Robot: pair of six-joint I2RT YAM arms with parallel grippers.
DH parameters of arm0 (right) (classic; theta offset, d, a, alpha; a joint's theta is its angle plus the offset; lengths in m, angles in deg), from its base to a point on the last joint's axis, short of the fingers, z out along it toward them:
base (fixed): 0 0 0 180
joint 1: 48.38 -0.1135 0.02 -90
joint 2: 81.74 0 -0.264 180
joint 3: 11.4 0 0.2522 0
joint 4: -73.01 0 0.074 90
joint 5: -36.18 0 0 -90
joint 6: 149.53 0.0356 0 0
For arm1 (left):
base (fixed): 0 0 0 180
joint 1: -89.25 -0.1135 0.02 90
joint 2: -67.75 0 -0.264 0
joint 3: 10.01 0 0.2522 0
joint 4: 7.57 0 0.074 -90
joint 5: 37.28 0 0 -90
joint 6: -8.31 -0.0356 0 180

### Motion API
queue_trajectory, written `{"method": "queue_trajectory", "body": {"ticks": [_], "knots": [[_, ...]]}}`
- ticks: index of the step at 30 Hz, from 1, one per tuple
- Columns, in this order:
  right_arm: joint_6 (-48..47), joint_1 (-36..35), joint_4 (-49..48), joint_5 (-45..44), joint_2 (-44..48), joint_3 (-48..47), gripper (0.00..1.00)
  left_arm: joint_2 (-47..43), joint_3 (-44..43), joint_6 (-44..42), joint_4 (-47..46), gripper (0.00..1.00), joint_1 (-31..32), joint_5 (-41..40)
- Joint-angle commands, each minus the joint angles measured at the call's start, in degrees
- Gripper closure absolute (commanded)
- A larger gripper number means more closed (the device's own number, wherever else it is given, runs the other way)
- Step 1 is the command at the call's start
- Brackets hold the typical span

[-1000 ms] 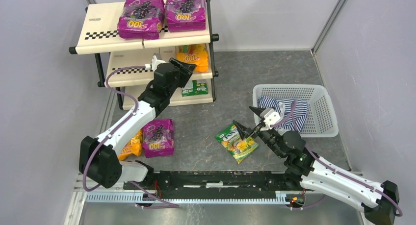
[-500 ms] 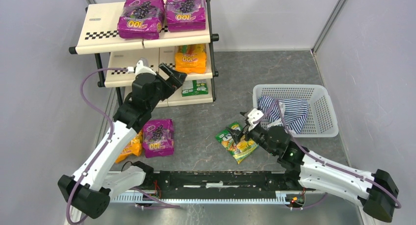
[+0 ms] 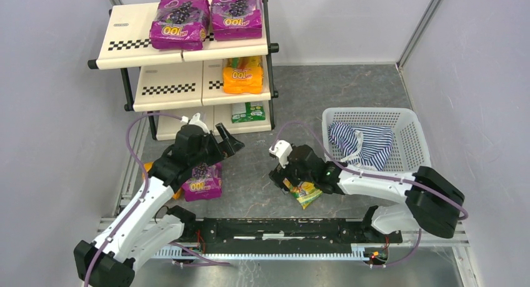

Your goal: Place and organize the candy bags onto the shelf

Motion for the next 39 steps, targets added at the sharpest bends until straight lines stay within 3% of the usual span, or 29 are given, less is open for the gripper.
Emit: {"method": "queue_trajectory", "body": {"ticks": [1,10,17,22,28,32,39], "knots": [[2.84,-0.75,8.96,-3.44,-2.55,-3.14,0.02,-1.61,-0.60,-6.09,0.45,0.00,-0.12,4.28],[3.72,-0.70,16.17,-14.64,-0.22,-0.03,0.03,-2.06,1.51,-6.87,-1.69,0.00,-0.11,10.35],[9.66,-1.49,8.12,-12.26,-2.10,1.64,0.15,-3.84,2.76,-5.66,-2.18,0.00,-0.08,10.53],[15.03,-3.98,-2.68,-11.48,-6.16,-0.28,0.16,-4.44,1.24,-5.94,0.00,0.00,-0.12,10.39],[20.55,-4.47,-14.38,-7.20,-15.61,-8.55,0.16,-6.14,-2.90,-7.00,5.32,0.00,-0.12,5.13],[20.32,-4.45,-16.33,-5.53,-19.71,-15.19,0.15,-8.96,-6.01,-7.19,10.06,0.00,-0.12,-0.76],[13.85,-2.84,-13.88,-6.27,-15.28,-15.48,0.11,-12.73,-6.42,-6.20,13.00,0.00,-0.11,-5.12]]}}
